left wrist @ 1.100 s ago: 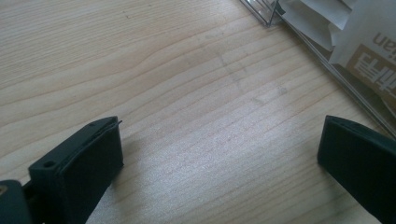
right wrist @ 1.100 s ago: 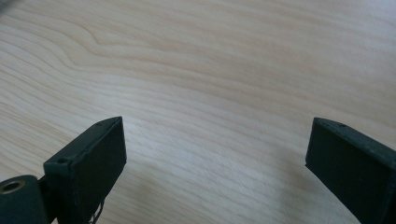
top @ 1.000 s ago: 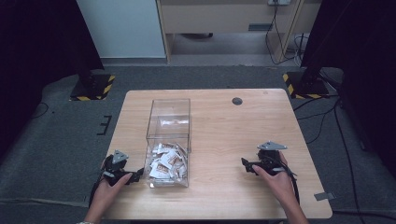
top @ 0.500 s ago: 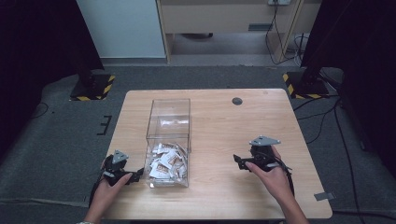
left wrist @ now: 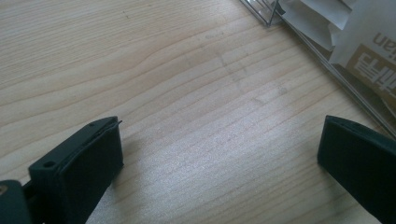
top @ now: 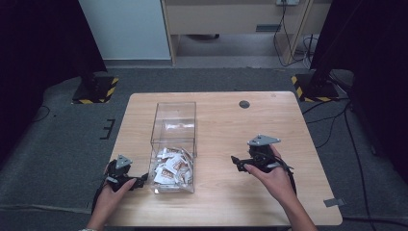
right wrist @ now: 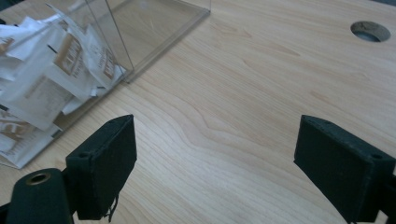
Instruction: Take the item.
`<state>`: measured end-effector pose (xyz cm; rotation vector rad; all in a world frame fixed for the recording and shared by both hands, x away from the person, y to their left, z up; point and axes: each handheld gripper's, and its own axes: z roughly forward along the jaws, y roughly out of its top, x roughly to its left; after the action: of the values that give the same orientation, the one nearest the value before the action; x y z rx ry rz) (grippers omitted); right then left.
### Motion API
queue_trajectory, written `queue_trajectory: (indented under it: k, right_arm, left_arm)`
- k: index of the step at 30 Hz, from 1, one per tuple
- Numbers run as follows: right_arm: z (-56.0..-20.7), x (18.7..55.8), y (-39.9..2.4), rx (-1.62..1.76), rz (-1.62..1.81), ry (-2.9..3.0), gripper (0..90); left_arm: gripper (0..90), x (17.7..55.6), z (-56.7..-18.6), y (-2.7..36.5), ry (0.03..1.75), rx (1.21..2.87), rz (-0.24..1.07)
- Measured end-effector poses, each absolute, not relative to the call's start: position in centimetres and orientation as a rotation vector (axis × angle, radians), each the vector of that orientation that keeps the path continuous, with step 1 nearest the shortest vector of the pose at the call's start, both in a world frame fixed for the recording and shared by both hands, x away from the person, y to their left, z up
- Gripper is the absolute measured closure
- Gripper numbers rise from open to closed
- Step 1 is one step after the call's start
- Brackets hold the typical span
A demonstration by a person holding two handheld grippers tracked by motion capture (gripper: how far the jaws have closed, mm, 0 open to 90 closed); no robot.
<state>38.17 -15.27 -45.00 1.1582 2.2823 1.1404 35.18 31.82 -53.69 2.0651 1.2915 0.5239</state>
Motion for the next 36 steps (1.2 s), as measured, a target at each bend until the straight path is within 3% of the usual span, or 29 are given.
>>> queue_trajectory:
  k: [36]
  right_arm:
    - [-39.4, 38.4, -9.1, 1.003, 1.258, 2.326, 28.2]
  left_arm:
    - [0.0, 35.2, -53.7, 31.8, 1.291, 2.066, 0.522]
